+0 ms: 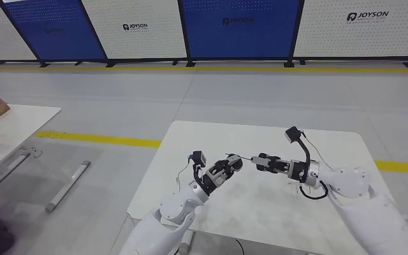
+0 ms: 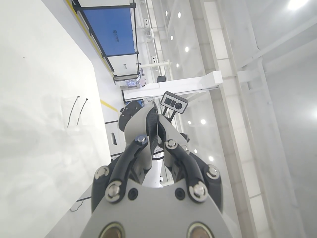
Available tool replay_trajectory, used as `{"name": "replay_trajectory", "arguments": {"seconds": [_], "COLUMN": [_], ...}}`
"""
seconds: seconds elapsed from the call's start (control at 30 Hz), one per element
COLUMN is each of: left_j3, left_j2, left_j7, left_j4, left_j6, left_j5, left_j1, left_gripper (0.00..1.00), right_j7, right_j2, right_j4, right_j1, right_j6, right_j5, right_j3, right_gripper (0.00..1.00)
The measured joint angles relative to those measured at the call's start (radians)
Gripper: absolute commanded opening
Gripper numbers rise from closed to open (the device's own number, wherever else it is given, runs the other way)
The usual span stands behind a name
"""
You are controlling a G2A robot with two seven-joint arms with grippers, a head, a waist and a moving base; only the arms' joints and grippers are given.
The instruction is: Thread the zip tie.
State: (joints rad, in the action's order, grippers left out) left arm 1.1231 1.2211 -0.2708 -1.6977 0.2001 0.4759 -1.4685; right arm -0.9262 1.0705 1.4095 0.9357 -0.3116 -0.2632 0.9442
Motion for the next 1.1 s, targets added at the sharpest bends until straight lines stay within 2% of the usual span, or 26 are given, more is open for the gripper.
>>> {"name": "replay_trajectory", "arguments": {"seconds": [0.5, 0.53, 0.57, 0.67, 0.73, 0.83, 1.0, 1.1], "left_j3": [-0.004, -0.004, -0.004, -0.007, -0.012, -0.040, -0.061, -0.061], "left_j2": [0.002, 0.002, 0.002, 0.004, 0.007, 0.014, 0.018, 0.018], "left_j7": [0.003, 0.006, 0.011, 0.055, 0.122, 0.181, 0.177, 0.179], "left_j4": [-0.003, -0.002, -0.002, -0.001, 0.004, 0.015, 0.028, 0.029], "left_j6": [0.006, 0.008, 0.011, 0.024, 0.039, 0.047, 0.080, 0.082], "left_j5": [-0.015, -0.021, -0.029, -0.072, -0.123, -0.178, -0.216, -0.218], "left_j1": [0.001, 0.000, 0.000, -0.002, 0.000, 0.009, 0.014, 0.014], "left_gripper": [0.00, 0.44, 1.00, 1.00, 1.00, 1.00, 1.00, 1.00], "right_j7": [-0.009, -0.010, -0.011, -0.013, -0.013, -0.012, -0.009, -0.009], "right_j2": [0.007, 0.008, 0.008, 0.009, 0.009, 0.010, 0.012, 0.014], "right_j4": [-0.006, -0.006, -0.006, -0.006, -0.005, -0.003, 0.004, 0.006], "right_j1": [0.003, 0.004, 0.004, 0.006, 0.008, 0.011, 0.014, 0.012], "right_j6": [0.002, 0.002, 0.002, -0.002, -0.007, -0.009, -0.006, -0.003], "right_j5": [0.005, 0.005, 0.005, 0.005, 0.005, 0.007, 0.016, 0.020], "right_j3": [0.011, 0.012, 0.012, 0.017, 0.020, 0.024, 0.025, 0.025], "right_gripper": [0.00, 0.00, 0.00, 0.00, 0.00, 0.00, 0.00, 0.00]}}
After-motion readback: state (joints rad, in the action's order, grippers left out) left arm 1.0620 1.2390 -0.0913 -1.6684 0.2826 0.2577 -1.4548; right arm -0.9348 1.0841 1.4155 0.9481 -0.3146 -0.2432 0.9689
